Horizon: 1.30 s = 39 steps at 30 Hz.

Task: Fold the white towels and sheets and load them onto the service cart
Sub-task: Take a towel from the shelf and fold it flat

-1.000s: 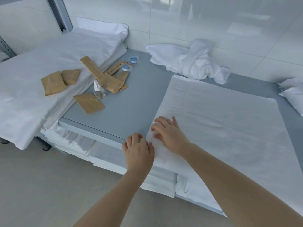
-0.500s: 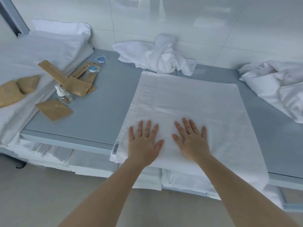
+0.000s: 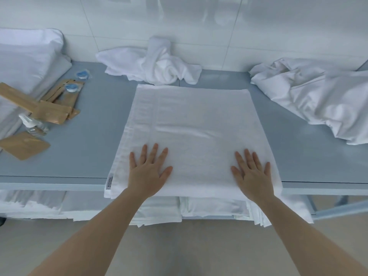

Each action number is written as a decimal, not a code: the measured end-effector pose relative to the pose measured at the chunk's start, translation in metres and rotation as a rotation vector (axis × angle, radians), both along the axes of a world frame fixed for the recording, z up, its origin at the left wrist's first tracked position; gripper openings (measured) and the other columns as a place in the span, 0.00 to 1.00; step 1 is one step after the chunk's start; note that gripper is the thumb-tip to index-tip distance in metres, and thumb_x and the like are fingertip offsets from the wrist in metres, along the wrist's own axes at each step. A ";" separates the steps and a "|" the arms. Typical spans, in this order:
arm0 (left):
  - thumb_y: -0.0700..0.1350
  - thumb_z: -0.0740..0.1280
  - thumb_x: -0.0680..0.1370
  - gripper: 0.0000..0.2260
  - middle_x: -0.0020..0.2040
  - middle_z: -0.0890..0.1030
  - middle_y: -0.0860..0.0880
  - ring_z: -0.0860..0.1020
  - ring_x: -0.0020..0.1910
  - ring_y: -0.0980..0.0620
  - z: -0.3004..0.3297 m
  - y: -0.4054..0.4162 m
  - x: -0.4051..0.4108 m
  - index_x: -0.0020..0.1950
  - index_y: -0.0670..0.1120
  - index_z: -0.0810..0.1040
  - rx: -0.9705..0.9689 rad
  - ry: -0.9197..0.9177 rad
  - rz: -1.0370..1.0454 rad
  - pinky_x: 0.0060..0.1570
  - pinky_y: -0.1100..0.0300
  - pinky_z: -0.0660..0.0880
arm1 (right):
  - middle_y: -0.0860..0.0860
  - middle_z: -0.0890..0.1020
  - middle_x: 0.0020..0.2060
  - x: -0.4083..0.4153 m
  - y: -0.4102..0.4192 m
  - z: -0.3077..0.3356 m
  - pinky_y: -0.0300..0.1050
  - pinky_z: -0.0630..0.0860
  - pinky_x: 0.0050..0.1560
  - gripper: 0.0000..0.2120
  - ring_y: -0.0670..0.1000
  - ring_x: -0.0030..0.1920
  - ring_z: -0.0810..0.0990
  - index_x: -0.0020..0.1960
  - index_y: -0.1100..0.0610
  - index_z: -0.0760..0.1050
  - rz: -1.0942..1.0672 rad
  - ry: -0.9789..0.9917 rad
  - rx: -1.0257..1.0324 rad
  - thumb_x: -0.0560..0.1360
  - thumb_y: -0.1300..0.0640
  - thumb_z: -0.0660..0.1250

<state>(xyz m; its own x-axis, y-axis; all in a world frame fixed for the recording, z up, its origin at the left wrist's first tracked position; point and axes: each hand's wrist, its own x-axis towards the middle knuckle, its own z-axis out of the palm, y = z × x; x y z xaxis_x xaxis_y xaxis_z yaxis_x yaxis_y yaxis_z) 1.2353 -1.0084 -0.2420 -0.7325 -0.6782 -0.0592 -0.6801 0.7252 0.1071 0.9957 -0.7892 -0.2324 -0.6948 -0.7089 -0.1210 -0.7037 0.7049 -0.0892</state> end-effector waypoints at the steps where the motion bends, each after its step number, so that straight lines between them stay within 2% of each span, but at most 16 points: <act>1: 0.66 0.41 0.78 0.28 0.79 0.45 0.55 0.41 0.78 0.48 -0.001 -0.001 0.003 0.78 0.61 0.45 0.003 -0.020 -0.003 0.73 0.41 0.38 | 0.44 0.44 0.78 -0.001 0.005 -0.001 0.57 0.39 0.74 0.26 0.47 0.77 0.41 0.77 0.40 0.43 0.001 0.007 0.006 0.81 0.40 0.42; 3: 0.67 0.36 0.76 0.31 0.79 0.46 0.54 0.41 0.78 0.49 0.002 -0.005 0.011 0.78 0.60 0.45 0.002 -0.037 -0.036 0.74 0.43 0.38 | 0.46 0.46 0.78 -0.008 0.017 0.000 0.56 0.41 0.75 0.25 0.48 0.78 0.43 0.77 0.41 0.44 -0.027 0.019 0.006 0.82 0.43 0.43; 6: 0.65 0.39 0.77 0.32 0.77 0.60 0.47 0.54 0.77 0.43 0.011 -0.001 0.023 0.77 0.53 0.61 -0.003 0.088 -0.117 0.74 0.41 0.49 | 0.54 0.59 0.76 -0.007 0.036 0.005 0.61 0.51 0.74 0.23 0.55 0.77 0.56 0.77 0.52 0.58 -0.047 0.090 -0.130 0.83 0.51 0.52; 8: 0.64 0.47 0.79 0.30 0.71 0.71 0.42 0.67 0.71 0.39 0.009 0.008 0.034 0.72 0.50 0.72 -0.092 0.150 -0.212 0.69 0.40 0.61 | 0.59 0.70 0.70 0.007 0.042 0.009 0.64 0.61 0.71 0.22 0.61 0.71 0.68 0.71 0.59 0.69 0.044 0.160 -0.252 0.81 0.51 0.55; 11: 0.66 0.66 0.71 0.32 0.66 0.73 0.41 0.71 0.66 0.38 -0.001 0.022 0.046 0.71 0.51 0.72 -0.189 0.092 -0.360 0.64 0.39 0.66 | 0.59 0.75 0.65 0.039 0.039 0.005 0.61 0.68 0.67 0.26 0.61 0.65 0.75 0.68 0.58 0.74 0.300 0.137 -0.204 0.78 0.43 0.55; 13: 0.55 0.78 0.63 0.39 0.66 0.73 0.40 0.72 0.66 0.37 -0.007 0.029 0.047 0.72 0.50 0.70 -0.206 0.013 -0.360 0.63 0.36 0.67 | 0.60 0.76 0.63 0.057 0.030 -0.002 0.63 0.69 0.65 0.29 0.63 0.64 0.75 0.68 0.56 0.74 0.363 0.144 -0.143 0.74 0.39 0.63; 14: 0.46 0.79 0.62 0.40 0.66 0.74 0.39 0.73 0.65 0.37 -0.006 0.033 0.045 0.73 0.50 0.70 -0.243 -0.021 -0.342 0.62 0.35 0.67 | 0.61 0.77 0.62 0.064 0.025 -0.006 0.64 0.69 0.65 0.31 0.64 0.63 0.75 0.68 0.56 0.74 0.345 0.156 -0.132 0.70 0.39 0.69; 16: 0.33 0.72 0.64 0.38 0.64 0.76 0.40 0.76 0.62 0.37 -0.004 0.034 0.044 0.73 0.49 0.68 -0.353 -0.031 -0.347 0.60 0.36 0.69 | 0.62 0.77 0.60 0.074 0.018 -0.009 0.67 0.68 0.65 0.38 0.66 0.62 0.75 0.68 0.56 0.74 0.280 0.175 -0.113 0.63 0.41 0.77; 19: 0.30 0.58 0.68 0.32 0.63 0.77 0.39 0.77 0.61 0.37 -0.003 0.032 0.046 0.72 0.48 0.70 -0.409 -0.011 -0.367 0.58 0.35 0.71 | 0.63 0.76 0.60 0.085 0.008 -0.009 0.72 0.65 0.65 0.43 0.66 0.63 0.74 0.69 0.57 0.73 0.187 0.194 -0.055 0.58 0.45 0.81; 21: 0.30 0.56 0.66 0.32 0.63 0.77 0.38 0.77 0.61 0.36 -0.001 0.033 0.049 0.70 0.46 0.73 -0.398 -0.009 -0.371 0.57 0.34 0.71 | 0.66 0.75 0.61 0.100 -0.001 -0.007 0.75 0.58 0.66 0.45 0.67 0.66 0.71 0.70 0.58 0.71 0.124 0.169 -0.030 0.58 0.45 0.81; 24: 0.34 0.75 0.60 0.31 0.62 0.79 0.39 0.78 0.59 0.36 0.009 0.035 0.050 0.64 0.43 0.79 -0.314 -0.028 -0.365 0.55 0.34 0.74 | 0.68 0.73 0.63 0.132 -0.024 -0.007 0.75 0.55 0.67 0.44 0.66 0.68 0.69 0.70 0.58 0.70 0.184 0.143 -0.049 0.59 0.43 0.79; 27: 0.44 0.80 0.60 0.27 0.60 0.81 0.41 0.79 0.58 0.39 0.016 0.037 0.053 0.58 0.42 0.82 -0.249 0.037 -0.370 0.54 0.36 0.75 | 0.65 0.74 0.64 0.166 -0.053 -0.005 0.75 0.60 0.65 0.40 0.64 0.68 0.71 0.70 0.58 0.71 0.305 0.140 -0.124 0.63 0.44 0.76; 32: 0.47 0.81 0.61 0.25 0.57 0.82 0.43 0.81 0.56 0.41 0.017 0.037 0.063 0.55 0.42 0.83 -0.217 0.106 -0.373 0.52 0.39 0.77 | 0.59 0.79 0.61 0.192 -0.083 0.004 0.67 0.71 0.61 0.28 0.59 0.64 0.76 0.64 0.59 0.77 0.316 0.173 -0.132 0.65 0.54 0.74; 35: 0.43 0.81 0.58 0.28 0.58 0.82 0.43 0.81 0.56 0.42 0.019 0.036 0.068 0.56 0.43 0.83 -0.183 0.066 -0.359 0.51 0.40 0.77 | 0.56 0.80 0.61 0.181 -0.069 0.000 0.64 0.74 0.59 0.21 0.58 0.62 0.78 0.61 0.58 0.79 0.335 0.246 -0.197 0.70 0.61 0.61; 37: 0.35 0.79 0.55 0.30 0.58 0.82 0.43 0.81 0.56 0.42 0.020 0.035 0.071 0.58 0.43 0.83 -0.177 0.070 -0.341 0.52 0.40 0.77 | 0.55 0.81 0.60 0.165 -0.050 0.001 0.64 0.75 0.57 0.25 0.59 0.61 0.79 0.60 0.58 0.80 0.331 0.273 -0.221 0.68 0.62 0.54; 39: 0.29 0.75 0.53 0.35 0.59 0.81 0.43 0.81 0.56 0.43 0.022 0.034 0.075 0.60 0.43 0.82 -0.168 0.093 -0.318 0.52 0.39 0.76 | 0.56 0.81 0.59 0.146 -0.026 0.004 0.65 0.75 0.57 0.27 0.60 0.59 0.79 0.60 0.58 0.80 0.286 0.305 -0.201 0.65 0.64 0.53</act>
<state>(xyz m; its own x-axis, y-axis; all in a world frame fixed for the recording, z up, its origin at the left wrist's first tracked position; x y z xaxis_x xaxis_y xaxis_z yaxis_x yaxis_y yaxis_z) 1.3107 -0.9745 -0.2200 -0.9051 -0.4105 0.1104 -0.4110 0.9114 0.0194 1.1416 -0.8154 -0.2282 -0.4501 -0.8661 0.2176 -0.8829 0.4682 0.0371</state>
